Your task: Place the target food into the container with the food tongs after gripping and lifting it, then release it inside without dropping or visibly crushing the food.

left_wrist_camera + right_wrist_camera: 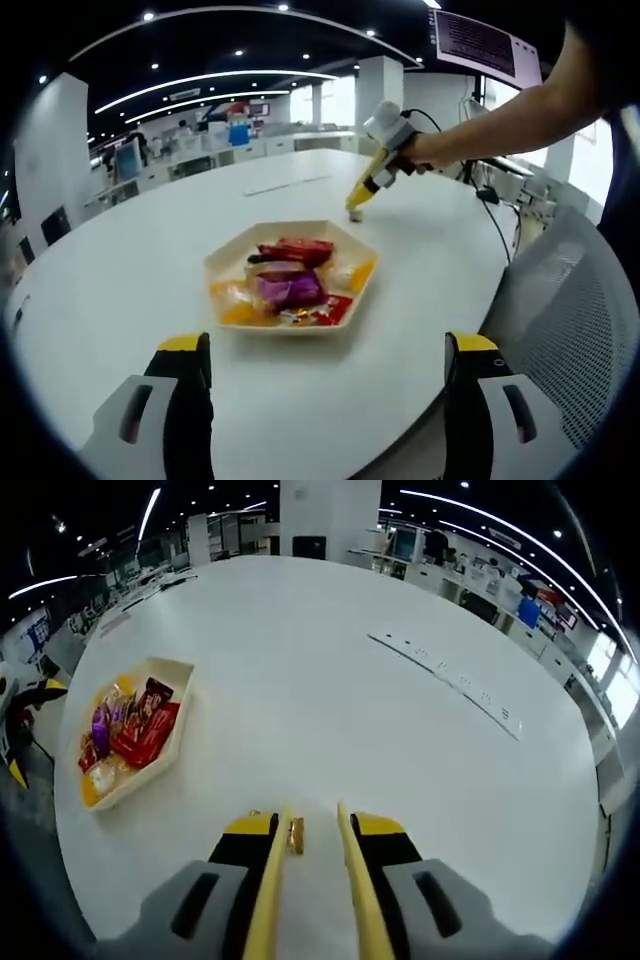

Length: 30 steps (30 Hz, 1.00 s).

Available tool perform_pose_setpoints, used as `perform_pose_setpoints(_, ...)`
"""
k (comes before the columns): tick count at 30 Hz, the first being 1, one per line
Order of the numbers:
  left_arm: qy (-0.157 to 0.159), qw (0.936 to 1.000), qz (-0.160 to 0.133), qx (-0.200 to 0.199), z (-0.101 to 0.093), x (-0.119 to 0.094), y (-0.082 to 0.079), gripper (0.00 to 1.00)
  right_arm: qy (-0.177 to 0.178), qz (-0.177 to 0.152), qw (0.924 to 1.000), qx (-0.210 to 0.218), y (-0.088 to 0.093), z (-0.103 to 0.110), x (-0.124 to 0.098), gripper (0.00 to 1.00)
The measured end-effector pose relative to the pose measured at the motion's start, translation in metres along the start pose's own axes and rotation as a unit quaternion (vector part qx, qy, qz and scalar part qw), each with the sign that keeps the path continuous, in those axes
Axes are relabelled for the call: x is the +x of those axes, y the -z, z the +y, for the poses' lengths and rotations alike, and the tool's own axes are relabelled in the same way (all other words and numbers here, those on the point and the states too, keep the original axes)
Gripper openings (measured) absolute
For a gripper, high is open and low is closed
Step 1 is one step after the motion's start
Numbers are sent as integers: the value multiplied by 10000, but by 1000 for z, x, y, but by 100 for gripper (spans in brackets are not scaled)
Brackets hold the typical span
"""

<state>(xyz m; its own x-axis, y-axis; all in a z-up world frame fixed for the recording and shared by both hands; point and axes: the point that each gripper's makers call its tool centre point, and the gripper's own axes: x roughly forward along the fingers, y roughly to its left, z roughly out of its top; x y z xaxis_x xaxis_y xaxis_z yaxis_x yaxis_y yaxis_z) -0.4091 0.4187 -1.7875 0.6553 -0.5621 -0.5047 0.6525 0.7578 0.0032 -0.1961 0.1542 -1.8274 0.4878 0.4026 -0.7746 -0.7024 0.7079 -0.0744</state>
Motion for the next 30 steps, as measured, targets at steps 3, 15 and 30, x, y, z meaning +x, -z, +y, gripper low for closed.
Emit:
perform_pose_setpoints(3, 8, 10000, -3, 13, 0, 0, 0, 93, -85, 87, 9999, -27, 8, 3, -7, 27)
perform_pose_setpoints(15, 57, 10000, -32, 57, -3, 0, -2, 93, -504, -157, 9981, -314, 6, 26, -21, 27)
perform_pose_setpoints(30, 8, 10000, -38, 17, 0, 0, -1, 93, -676, -15, 9967, -448, 12, 35, -5, 28)
